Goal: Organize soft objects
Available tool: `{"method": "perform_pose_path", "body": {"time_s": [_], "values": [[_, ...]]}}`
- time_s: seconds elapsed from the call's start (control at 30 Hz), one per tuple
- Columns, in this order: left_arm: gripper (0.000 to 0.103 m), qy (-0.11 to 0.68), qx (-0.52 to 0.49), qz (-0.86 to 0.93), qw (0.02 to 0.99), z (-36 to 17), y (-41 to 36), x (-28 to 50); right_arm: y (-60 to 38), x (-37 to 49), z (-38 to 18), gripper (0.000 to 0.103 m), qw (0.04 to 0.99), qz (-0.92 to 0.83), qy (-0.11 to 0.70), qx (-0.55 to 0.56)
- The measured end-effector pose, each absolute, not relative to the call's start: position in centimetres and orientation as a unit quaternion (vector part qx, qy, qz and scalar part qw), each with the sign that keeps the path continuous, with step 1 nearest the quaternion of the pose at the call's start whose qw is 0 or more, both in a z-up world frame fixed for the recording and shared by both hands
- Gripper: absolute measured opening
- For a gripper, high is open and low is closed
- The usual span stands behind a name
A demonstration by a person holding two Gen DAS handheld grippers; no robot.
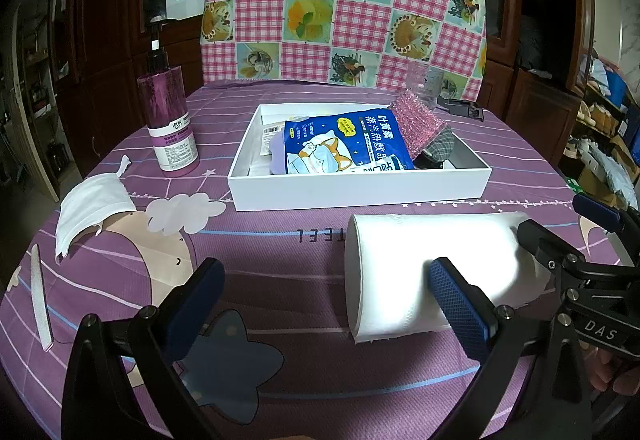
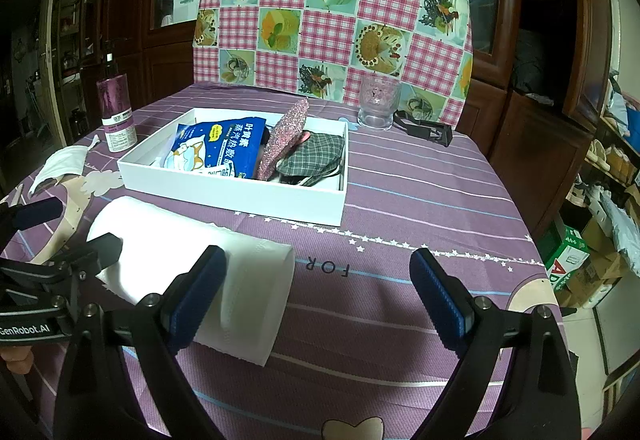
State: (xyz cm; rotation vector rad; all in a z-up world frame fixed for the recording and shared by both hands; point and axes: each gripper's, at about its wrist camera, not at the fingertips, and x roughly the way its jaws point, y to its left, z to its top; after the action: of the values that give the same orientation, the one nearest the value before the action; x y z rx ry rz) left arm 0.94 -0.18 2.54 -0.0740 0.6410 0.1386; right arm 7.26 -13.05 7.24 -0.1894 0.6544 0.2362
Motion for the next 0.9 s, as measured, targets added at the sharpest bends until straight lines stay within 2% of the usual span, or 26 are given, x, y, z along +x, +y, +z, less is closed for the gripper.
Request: {"method": "perform_pose_path", "body": {"time_s": [0.9], "values": [[0.103,0.314,-0.032,0.071,0.946,2.65,-0.08,0.94,-13.05,7.22,7.23,0.093,0.936,0.116,0.320,-0.092]]}}
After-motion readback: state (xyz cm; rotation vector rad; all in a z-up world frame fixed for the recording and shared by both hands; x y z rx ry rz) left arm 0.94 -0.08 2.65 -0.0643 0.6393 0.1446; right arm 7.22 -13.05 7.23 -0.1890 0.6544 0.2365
